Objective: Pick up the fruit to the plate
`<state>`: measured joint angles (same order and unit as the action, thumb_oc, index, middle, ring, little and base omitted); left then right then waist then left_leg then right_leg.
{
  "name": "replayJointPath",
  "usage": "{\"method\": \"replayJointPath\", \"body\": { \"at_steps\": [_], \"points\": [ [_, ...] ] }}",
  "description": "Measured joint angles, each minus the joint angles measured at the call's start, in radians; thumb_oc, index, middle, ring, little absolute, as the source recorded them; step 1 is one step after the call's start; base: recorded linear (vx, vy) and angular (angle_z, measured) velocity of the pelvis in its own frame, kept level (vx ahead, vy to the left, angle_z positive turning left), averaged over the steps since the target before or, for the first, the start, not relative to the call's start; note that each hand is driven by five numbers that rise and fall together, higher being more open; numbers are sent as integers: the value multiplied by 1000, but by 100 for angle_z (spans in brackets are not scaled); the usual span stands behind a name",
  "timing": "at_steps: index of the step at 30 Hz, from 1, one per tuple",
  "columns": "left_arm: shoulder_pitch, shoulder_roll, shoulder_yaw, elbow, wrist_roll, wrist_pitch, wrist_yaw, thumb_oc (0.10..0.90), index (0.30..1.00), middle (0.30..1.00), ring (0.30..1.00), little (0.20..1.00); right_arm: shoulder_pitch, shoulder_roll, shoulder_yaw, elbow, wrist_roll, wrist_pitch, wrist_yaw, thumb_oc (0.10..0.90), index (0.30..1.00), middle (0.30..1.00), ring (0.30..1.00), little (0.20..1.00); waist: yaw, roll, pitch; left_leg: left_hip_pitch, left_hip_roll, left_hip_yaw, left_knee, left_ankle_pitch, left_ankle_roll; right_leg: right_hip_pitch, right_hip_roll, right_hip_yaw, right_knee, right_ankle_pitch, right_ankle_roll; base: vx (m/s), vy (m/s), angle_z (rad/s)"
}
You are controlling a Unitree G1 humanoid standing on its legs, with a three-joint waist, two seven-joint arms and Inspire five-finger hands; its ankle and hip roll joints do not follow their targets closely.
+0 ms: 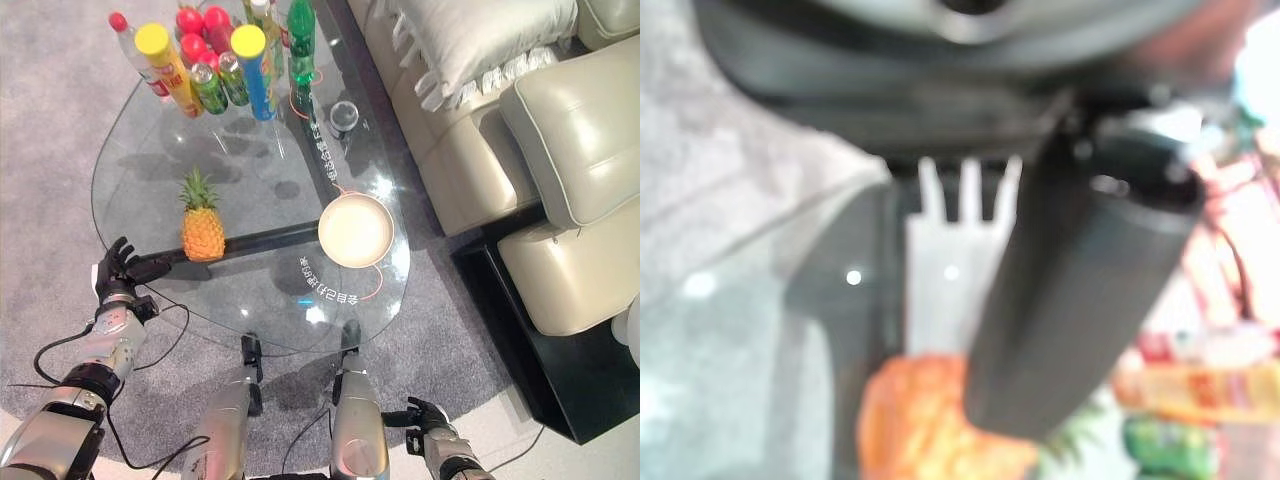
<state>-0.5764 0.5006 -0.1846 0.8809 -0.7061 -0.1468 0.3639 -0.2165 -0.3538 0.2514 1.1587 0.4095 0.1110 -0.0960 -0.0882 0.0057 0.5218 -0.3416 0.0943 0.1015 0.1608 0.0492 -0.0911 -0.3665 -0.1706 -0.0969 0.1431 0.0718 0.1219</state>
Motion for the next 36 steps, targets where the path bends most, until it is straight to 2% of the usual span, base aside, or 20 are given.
{"method": "replayJointPath", "body": {
  "at_steps": [12,24,27,31,35,36],
  "points": [
    [-91,25,-35,-117,-112,43,-53,800,900,900,900,900,-13,-5,16,-82,35,1,-39,800,900,900,900,900,-22,-6,4,-85,-1,4,38,0,1,-109,-4,18,81,-25,2,-5,1,0],
    [-110,46,-8,-130,-282,30,-116,800,900,900,900,900,-13,-5,18,-89,63,1,-61,800,900,900,900,900,-24,-6,4,-134,-1,5,63,-1,1,-168,-6,25,125,-34,-4,0,0,0],
    [-114,48,-7,-126,-280,38,-109,800,900,900,900,900,-13,-5,20,-94,64,2,-64,800,900,900,900,900,-24,-6,4,-135,-1,5,67,-1,1,-172,-6,25,134,-37,-3,0,0,0],
    [-141,67,-34,-94,-155,64,-61,800,900,900,900,900,-13,-5,23,-115,75,2,-64,800,900,900,900,900,-34,-6,4,-149,0,5,69,-1,1,-188,-6,27,140,-39,-6,0,0,0],
    [-171,68,-40,-72,-112,84,-27,800,900,900,900,900,-13,-5,26,-116,87,10,-64,800,900,900,900,900,-37,-7,4,-157,0,5,70,-1,1,-198,-6,28,142,-39,-5,0,0,0],
    [-176,73,-40,-54,-94,94,-23,800,900,900,900,900,-13,-5,30,-119,101,10,-64,800,900,900,900,900,-49,-7,4,-160,0,5,70,-1,1,-201,-6,28,142,-40,-4,0,0,0]
  ]
}}
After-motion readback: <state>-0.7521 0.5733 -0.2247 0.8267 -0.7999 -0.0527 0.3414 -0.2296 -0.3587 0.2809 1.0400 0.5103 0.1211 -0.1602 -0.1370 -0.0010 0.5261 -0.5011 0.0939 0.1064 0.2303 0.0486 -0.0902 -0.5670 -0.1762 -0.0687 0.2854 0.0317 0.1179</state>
